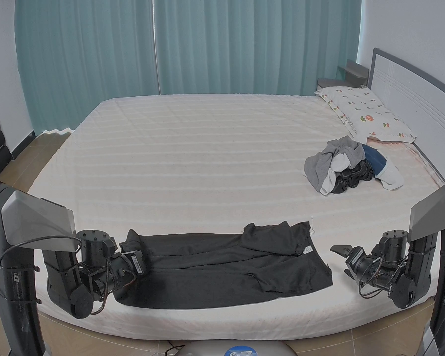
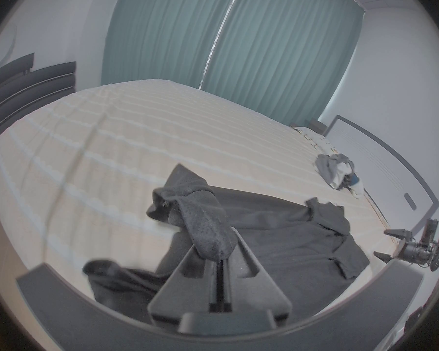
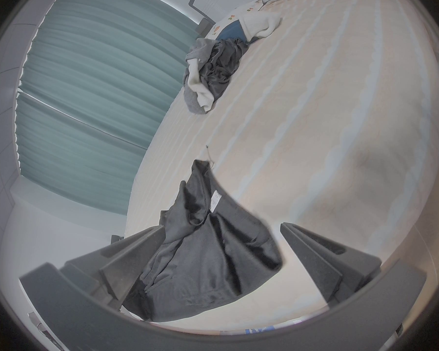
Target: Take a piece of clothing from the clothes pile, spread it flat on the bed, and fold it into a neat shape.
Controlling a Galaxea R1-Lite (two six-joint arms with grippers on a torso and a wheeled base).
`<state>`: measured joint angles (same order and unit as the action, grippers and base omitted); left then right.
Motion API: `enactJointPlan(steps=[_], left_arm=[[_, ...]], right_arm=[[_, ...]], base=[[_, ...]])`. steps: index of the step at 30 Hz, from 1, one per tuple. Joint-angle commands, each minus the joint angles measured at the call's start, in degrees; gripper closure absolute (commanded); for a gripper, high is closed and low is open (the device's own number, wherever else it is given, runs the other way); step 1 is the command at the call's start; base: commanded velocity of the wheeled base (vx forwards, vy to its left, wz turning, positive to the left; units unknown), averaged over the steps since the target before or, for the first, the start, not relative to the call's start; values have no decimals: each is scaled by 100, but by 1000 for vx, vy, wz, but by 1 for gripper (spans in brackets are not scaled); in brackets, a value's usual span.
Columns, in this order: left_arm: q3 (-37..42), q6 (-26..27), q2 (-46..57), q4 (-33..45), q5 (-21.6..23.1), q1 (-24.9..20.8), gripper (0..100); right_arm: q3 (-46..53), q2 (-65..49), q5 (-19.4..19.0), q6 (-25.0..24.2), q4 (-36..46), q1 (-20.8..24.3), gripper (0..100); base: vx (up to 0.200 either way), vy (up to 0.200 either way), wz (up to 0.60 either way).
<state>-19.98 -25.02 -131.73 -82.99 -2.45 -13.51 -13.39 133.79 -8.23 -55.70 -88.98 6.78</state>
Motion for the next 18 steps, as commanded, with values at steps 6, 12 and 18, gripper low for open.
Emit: enactJointPlan(steps=[6, 12, 18], left_arm=[[-498, -12, 816, 1242, -432, -767, 100], [-920, -21, 789, 1549, -792, -1304, 100], [-1421, -91, 745, 1918, -968, -1690, 100]], right_arm=[[20, 15, -3, -2, -41, 17, 0], [29, 24, -3, 6, -41, 52, 0], [29, 24, -3, 15, -41, 52, 0]], base=[[0, -200, 0], [0, -200, 0], [0, -200, 0]])
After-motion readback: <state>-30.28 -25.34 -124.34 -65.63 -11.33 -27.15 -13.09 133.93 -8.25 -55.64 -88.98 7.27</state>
